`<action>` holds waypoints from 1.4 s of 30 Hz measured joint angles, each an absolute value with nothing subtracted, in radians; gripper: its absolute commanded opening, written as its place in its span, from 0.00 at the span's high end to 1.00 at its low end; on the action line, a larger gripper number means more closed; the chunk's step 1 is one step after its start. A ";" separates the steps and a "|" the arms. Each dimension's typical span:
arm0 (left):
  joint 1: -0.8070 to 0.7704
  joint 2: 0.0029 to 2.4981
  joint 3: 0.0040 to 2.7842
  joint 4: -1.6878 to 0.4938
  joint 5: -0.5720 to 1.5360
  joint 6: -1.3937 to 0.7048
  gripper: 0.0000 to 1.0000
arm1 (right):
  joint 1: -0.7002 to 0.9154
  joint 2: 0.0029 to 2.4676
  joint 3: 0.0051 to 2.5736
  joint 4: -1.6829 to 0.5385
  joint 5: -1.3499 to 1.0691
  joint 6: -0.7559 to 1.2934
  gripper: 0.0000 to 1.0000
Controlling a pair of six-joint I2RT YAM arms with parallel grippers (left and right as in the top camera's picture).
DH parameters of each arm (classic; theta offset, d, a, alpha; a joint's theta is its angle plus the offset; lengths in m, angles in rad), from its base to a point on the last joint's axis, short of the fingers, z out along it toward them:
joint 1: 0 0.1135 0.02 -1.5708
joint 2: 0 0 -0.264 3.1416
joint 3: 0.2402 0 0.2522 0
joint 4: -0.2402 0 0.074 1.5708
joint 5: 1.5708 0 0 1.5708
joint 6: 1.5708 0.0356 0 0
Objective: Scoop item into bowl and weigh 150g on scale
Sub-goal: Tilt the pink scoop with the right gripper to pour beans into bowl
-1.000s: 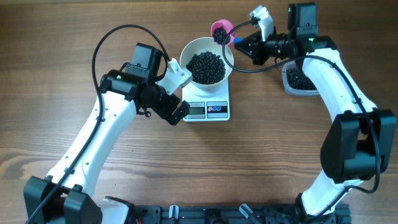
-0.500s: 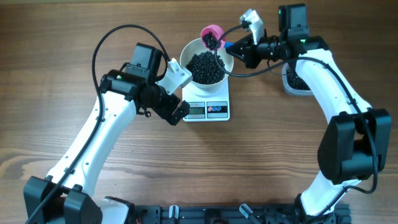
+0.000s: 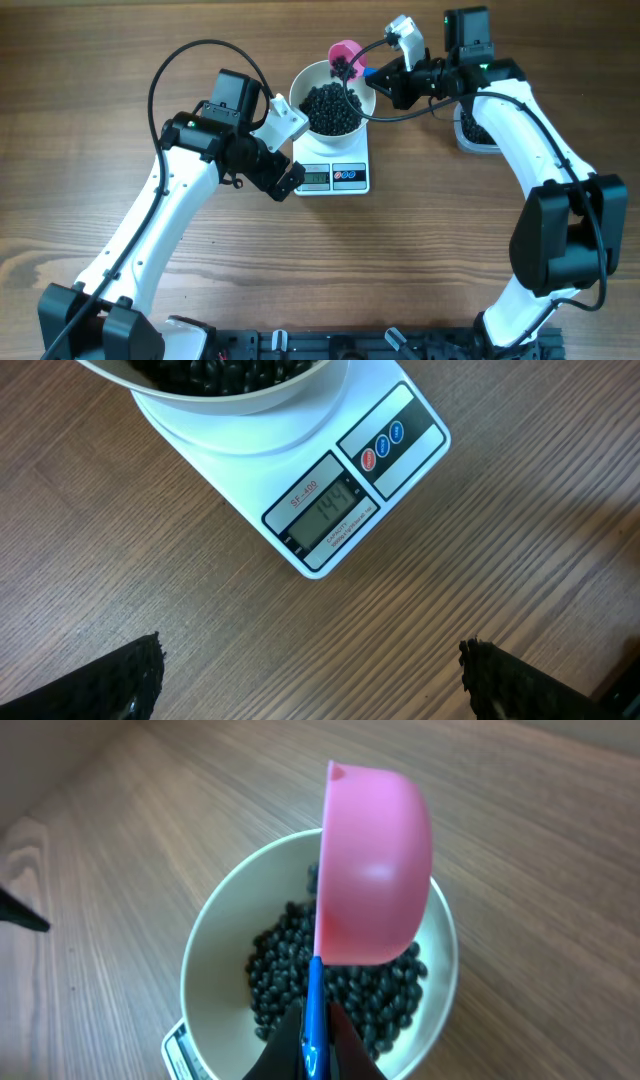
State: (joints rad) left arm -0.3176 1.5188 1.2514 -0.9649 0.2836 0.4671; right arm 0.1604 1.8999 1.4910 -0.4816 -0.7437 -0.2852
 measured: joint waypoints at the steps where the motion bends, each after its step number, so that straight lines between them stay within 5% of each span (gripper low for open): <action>1: -0.318 1.519 1.251 -0.965 0.284 0.467 0.00 | 0.160 1.900 1.491 -0.478 -0.741 -0.289 0.96; 42: -0.318 1.519 1.251 -0.965 0.284 0.467 0.00 | 0.154 1.900 1.491 -0.463 -0.785 -0.239 0.96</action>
